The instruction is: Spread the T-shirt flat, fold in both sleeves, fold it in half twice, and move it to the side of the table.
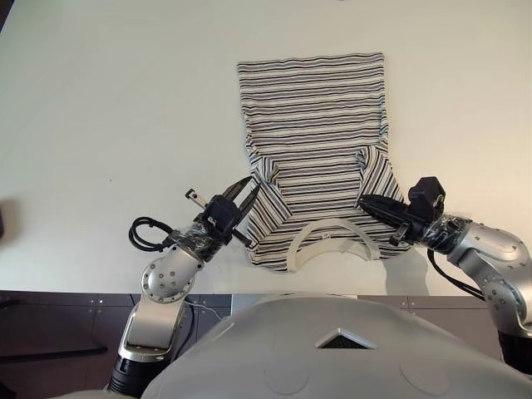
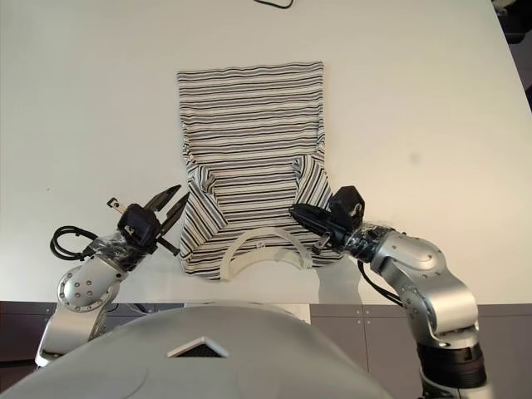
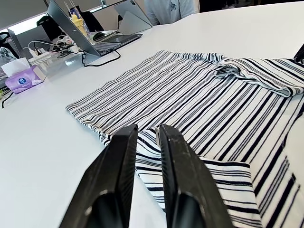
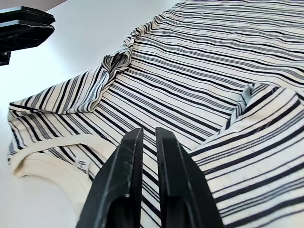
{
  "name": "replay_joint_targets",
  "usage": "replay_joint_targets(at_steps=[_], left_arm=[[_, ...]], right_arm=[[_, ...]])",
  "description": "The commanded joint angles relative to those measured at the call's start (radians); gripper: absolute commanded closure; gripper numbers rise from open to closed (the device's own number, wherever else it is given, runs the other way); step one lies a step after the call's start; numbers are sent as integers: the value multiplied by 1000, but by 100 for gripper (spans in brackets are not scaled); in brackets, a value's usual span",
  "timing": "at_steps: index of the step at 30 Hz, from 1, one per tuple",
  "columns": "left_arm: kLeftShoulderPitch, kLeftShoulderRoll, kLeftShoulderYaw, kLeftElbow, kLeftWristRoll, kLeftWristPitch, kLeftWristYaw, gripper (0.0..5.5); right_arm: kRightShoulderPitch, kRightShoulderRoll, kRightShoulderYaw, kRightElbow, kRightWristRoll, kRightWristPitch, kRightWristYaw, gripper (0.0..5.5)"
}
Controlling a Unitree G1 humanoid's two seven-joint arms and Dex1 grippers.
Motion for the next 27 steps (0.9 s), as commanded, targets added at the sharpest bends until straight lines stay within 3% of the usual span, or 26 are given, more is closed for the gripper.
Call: replay_joint_targets(at_steps=[1,6,14,19,24,27], left_arm=[[27,41,-6,15,27,-31,-23,464],[41,133,29,67,66,-123,-66,464],[84,268,35,126,165,-297,-131,464],[133,351,105,149,204,-397,-153,464],[145,394,51,178,292,-464,-181,464],[163,412,75,230,322,-509,-156,464]], right_arm=[[-66,-45,-97,33,48,14,33,503],[5,-89,-5,176,-157,-157,67,503],[63,-90,50,333,-302,-327,98,503],[51,-52,-18,248,-176,-284,93,503],[-5,-52,-33,249,-148,-237,88,503],[-13,-65,-45,259,-151,-232,100,503]])
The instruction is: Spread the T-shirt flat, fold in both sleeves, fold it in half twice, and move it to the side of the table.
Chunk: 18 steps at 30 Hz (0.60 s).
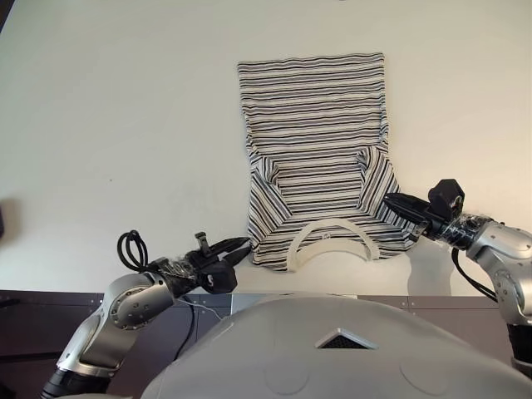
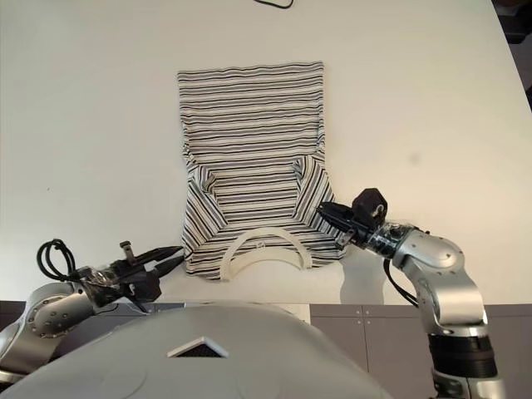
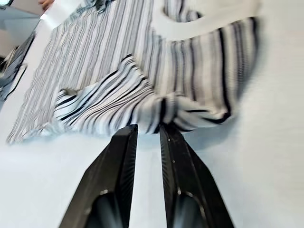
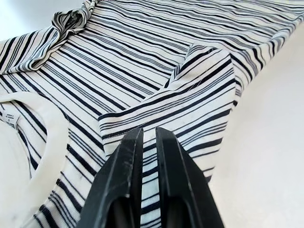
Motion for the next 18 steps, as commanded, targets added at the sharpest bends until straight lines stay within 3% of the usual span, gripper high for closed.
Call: replay_joint_targets(at_steps=[1,3,12,18], left_arm=[[20,40,25,69,54,-56,24,464],[17,38,20,94,71,-77,35,464],[-29,49,-5,118,134,-121,48,336],[-118,64,-55,156,195,-152,28,336]], right_arm=[[-19,-19,-25,6,4,18,11,503],[-31,-16,-26,0,6,26,11,503],[-51,-8,-11,-10,-1,40,20,501],[-59,7,20,-19,-9,42,14,501]])
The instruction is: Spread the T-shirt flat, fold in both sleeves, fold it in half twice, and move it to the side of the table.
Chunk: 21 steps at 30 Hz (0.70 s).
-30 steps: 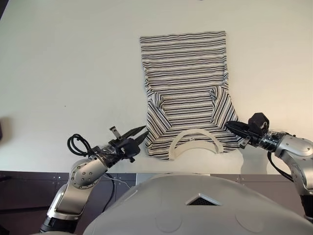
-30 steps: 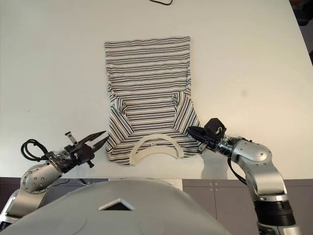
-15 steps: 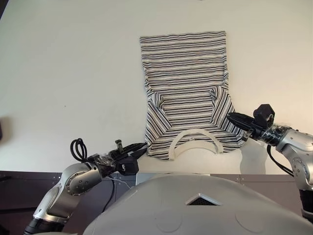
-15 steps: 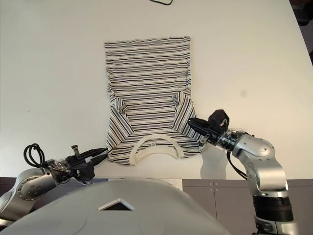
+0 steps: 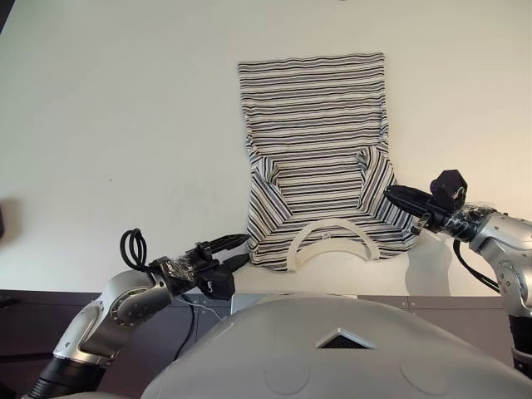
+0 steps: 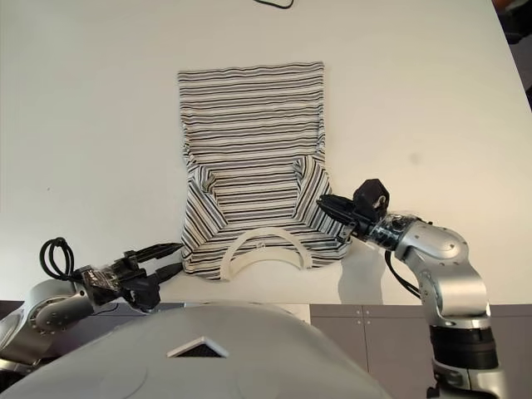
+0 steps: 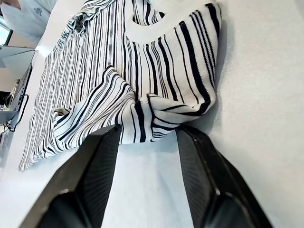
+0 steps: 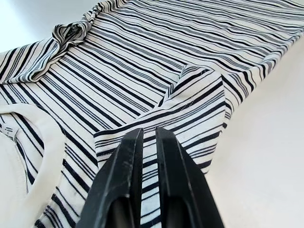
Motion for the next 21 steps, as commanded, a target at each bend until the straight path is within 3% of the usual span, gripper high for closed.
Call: replay_joint_targets(at_steps=[1,6,19,21], left_arm=[[-42,26,-50,66,88,9,-36,336],[-71,32,-97,95,109,15,-54,336],[-69,75,-139,113,85,-5,-45,528],[-60,69,-138,117,91,0,-33,540]], right_arm=[[-17,3,19,-10,-7,12,-2,501],[-49,-11,24,0,-9,15,11,501],[-103,-41,-35,-13,18,-6,42,501],[-133,-81,-57,20,-10,-73,92,472]])
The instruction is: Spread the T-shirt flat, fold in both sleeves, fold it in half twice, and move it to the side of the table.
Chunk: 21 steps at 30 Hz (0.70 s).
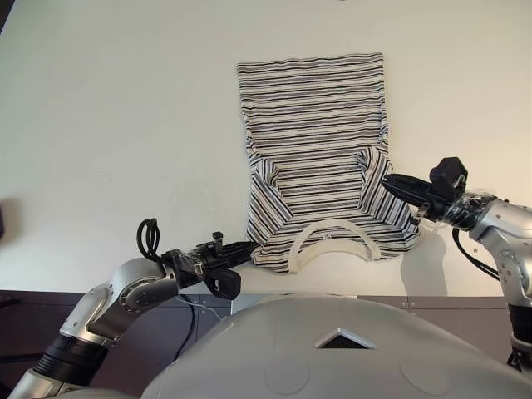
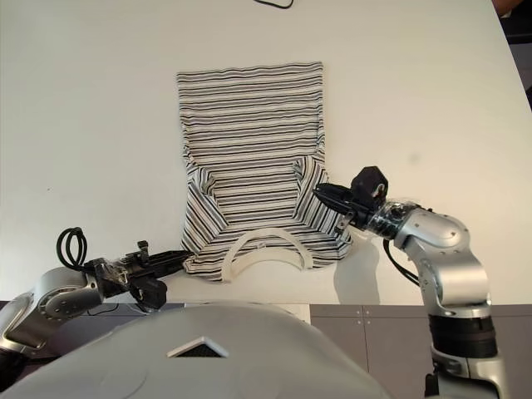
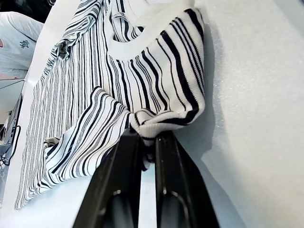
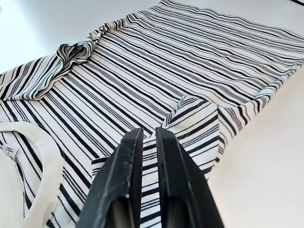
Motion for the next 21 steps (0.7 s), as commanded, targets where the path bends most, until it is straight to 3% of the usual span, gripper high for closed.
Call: replay_joint_targets(at_steps=[1,4,8,11,17,21], left_arm=[[52,14,-33,70,72,46,-21,540],[72,-3,-31,73,84,56,7,540],[94,-15,-24,68,92,77,36,540],[94,-19,-23,67,90,88,39,540],[81,-12,-31,68,83,91,37,540],[90,-6,-32,56,78,94,29,540]], right_arm=[[-72,-85,-54,54,-34,-120,86,451],[-90,-176,-81,235,-181,-494,176,397],[-10,-314,-54,530,-389,-1103,252,397],[-12,-347,-24,615,-417,-1295,273,344],[-53,-366,49,763,-580,-1682,194,344],[-59,-337,74,771,-659,-1758,105,344]])
